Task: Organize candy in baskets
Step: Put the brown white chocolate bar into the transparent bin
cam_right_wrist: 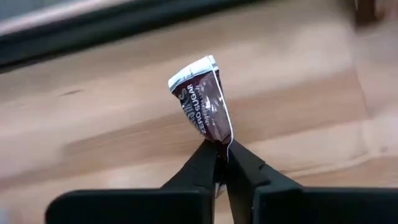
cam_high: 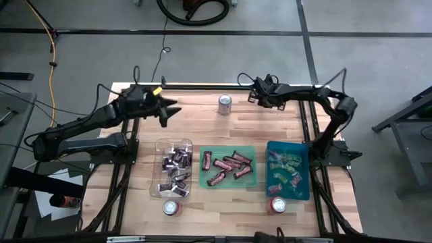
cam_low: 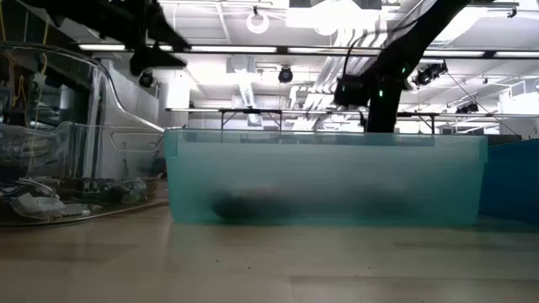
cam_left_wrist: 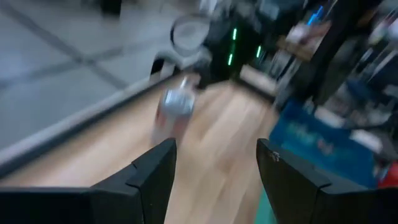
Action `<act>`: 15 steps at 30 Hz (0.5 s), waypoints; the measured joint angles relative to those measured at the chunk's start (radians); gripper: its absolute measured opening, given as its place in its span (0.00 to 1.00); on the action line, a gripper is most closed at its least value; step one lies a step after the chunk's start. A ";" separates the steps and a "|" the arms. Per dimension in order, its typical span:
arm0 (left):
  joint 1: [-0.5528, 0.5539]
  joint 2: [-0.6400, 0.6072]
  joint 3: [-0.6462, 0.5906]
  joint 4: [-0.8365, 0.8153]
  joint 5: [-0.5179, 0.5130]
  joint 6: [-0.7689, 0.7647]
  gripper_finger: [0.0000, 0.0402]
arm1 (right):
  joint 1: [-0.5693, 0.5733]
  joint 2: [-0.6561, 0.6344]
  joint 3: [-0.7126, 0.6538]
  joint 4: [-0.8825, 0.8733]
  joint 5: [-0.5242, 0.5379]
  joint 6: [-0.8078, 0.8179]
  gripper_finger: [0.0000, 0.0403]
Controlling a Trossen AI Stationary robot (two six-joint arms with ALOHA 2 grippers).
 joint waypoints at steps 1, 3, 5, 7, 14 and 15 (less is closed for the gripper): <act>0.000 0.000 0.000 0.048 0.000 0.000 0.52 | 0.013 -0.027 0.000 0.002 0.006 -0.040 0.04; 0.000 0.000 0.000 0.139 -0.001 0.000 0.52 | 0.046 -0.092 0.000 0.005 0.016 -0.129 0.06; -0.004 0.001 0.000 0.219 -0.001 0.000 0.52 | 0.092 -0.168 0.000 0.044 0.022 -0.260 0.04; -0.005 0.014 0.000 0.296 -0.002 0.000 0.52 | 0.145 -0.244 0.000 0.140 -0.006 -0.430 0.01; -0.046 0.159 0.000 0.530 -0.009 0.039 0.52 | 0.323 -0.395 0.001 0.552 -0.331 -0.829 0.01; -0.061 0.191 0.000 0.552 -0.009 0.054 0.52 | 0.344 -0.397 0.001 0.605 -0.342 -0.855 0.01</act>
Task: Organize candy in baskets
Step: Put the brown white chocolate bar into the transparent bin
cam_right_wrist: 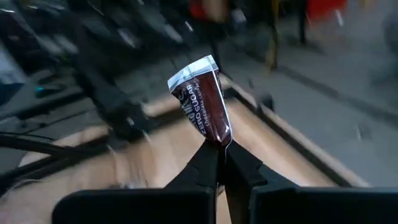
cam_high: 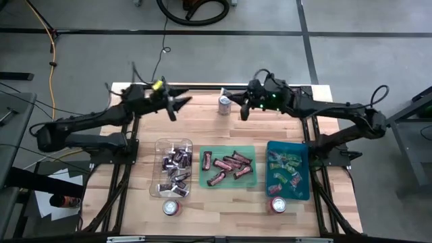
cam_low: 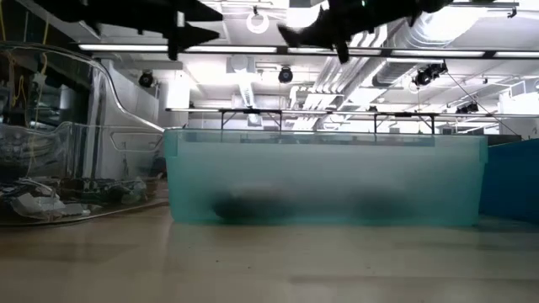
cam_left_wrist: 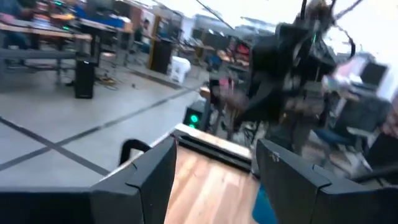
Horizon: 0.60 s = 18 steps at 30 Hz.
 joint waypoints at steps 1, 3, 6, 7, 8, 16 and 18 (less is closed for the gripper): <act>-0.016 0.029 0.001 0.022 0.000 0.014 0.52 | 0.022 0.000 0.000 0.041 0.000 -0.030 0.01; -0.053 0.094 0.021 0.052 0.000 0.043 0.52 | 0.057 0.001 0.000 0.098 0.000 -0.096 0.01; -0.111 0.183 0.076 0.071 0.000 0.106 0.52 | 0.096 0.010 0.000 0.139 -0.001 -0.170 0.01; -0.127 0.208 0.097 0.071 0.000 0.130 0.52 | 0.103 0.011 0.000 0.141 -0.004 -0.178 0.01; -0.142 0.233 0.118 0.072 0.000 0.157 0.52 | 0.107 0.013 0.000 0.147 -0.005 -0.182 0.01; -0.180 0.355 0.246 0.075 -0.020 0.248 0.52 | 0.115 0.013 0.000 0.158 -0.068 -0.168 0.01; -0.180 0.373 0.266 0.078 -0.020 0.248 0.52 | 0.121 0.013 0.000 0.160 -0.079 -0.170 0.01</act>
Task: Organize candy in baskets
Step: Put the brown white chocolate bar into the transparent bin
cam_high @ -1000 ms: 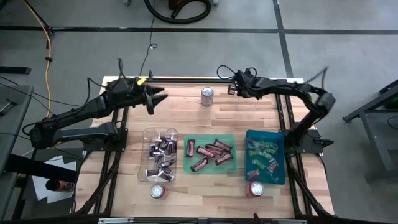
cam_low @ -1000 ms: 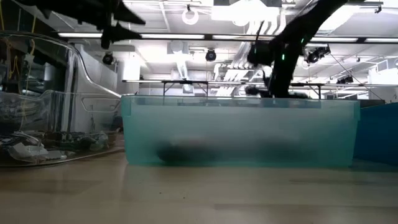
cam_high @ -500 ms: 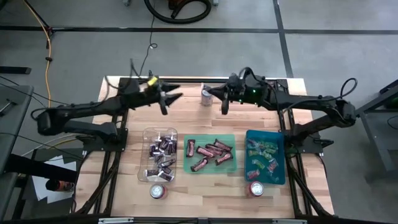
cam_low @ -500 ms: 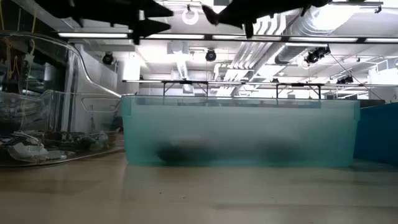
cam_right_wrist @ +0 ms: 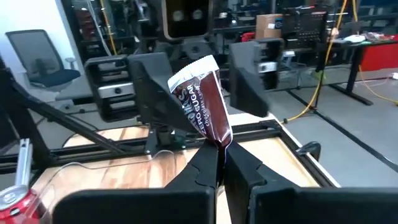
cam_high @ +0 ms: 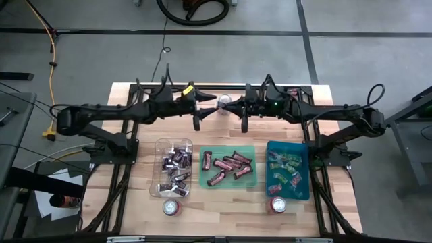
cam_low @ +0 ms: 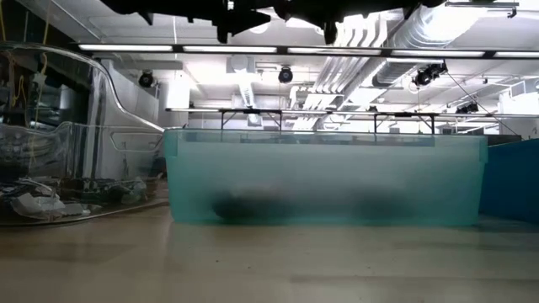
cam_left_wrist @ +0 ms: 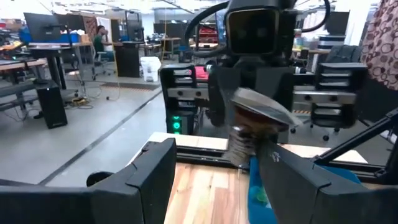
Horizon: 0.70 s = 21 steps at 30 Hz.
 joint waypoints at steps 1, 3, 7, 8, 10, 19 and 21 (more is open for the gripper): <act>0.000 0.007 0.006 -0.001 0.001 -0.003 0.52 | 0.004 0.000 0.000 0.000 -0.002 -0.001 0.01; -0.001 0.020 0.018 0.002 0.014 -0.009 0.52 | 0.009 0.002 0.000 0.000 -0.002 -0.001 0.01; -0.007 0.029 0.025 0.014 0.101 0.009 0.52 | 0.014 0.007 0.000 0.004 -0.007 -0.001 0.01; -0.013 0.029 0.025 0.016 0.108 0.018 0.52 | 0.014 0.008 0.000 0.005 -0.011 0.000 0.01; -0.020 0.029 0.025 0.022 0.119 0.021 0.52 | 0.014 0.010 0.000 -0.001 -0.004 0.003 0.01; -0.045 0.028 0.026 0.038 0.133 0.050 0.49 | 0.014 0.011 0.000 -0.001 -0.006 0.007 0.01; -0.044 0.028 0.026 0.037 0.116 0.055 0.47 | 0.019 0.013 0.000 -0.001 -0.008 0.024 0.01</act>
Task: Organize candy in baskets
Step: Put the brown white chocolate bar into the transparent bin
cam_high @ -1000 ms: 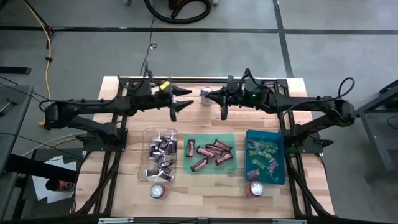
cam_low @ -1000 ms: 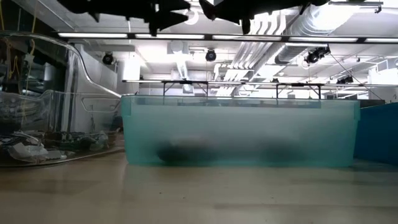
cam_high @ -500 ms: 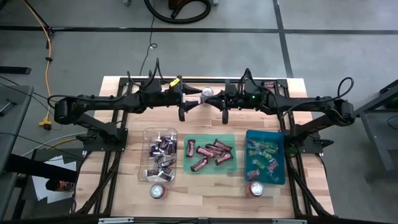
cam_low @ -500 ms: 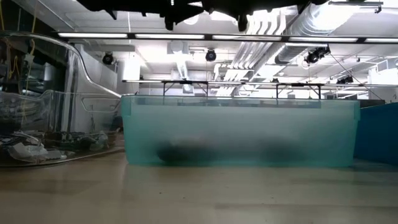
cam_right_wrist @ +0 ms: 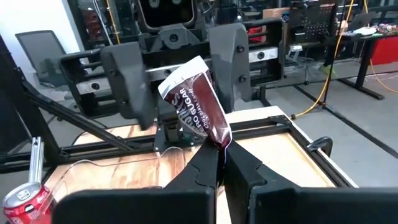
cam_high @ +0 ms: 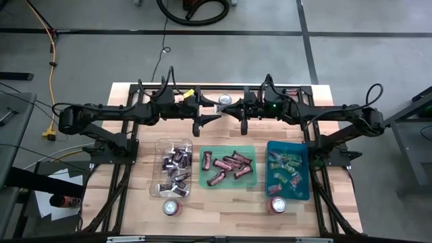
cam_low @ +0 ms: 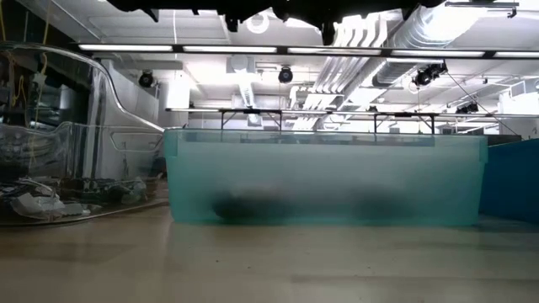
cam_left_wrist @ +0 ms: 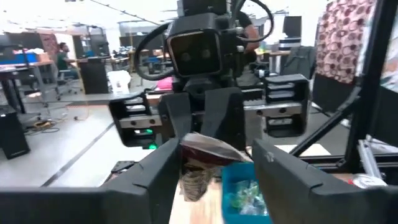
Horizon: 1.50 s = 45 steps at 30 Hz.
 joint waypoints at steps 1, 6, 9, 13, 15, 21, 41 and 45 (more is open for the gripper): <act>0.001 0.000 0.000 0.000 -0.008 0.000 0.44 | 0.001 0.002 0.000 0.001 -0.001 0.001 0.01; 0.016 0.000 0.000 -0.001 -0.014 -0.003 0.20 | 0.001 0.003 0.000 -0.004 -0.004 0.027 0.01; 0.026 0.000 0.000 -0.004 -0.009 -0.010 0.04 | 0.001 0.003 0.000 -0.005 0.002 0.044 0.03; 0.042 -0.013 0.000 -0.042 -0.008 -0.007 0.03 | 0.000 -0.003 0.000 -0.016 0.050 0.092 0.10; 0.058 -0.040 0.000 -0.103 -0.008 -0.007 0.01 | -0.005 -0.027 -0.001 -0.040 0.075 0.097 0.17; 0.123 -0.182 0.000 -0.374 -0.008 -0.002 0.01 | -0.028 -0.127 0.000 -0.164 0.247 0.095 0.43; -0.561 -0.478 -0.273 -0.969 -0.287 -0.891 0.00 | -0.162 -0.144 0.000 -0.475 0.301 0.162 0.60; -0.607 -0.350 -0.250 -0.968 -0.263 -0.831 0.00 | -0.174 -0.144 0.000 -0.515 0.299 0.156 0.60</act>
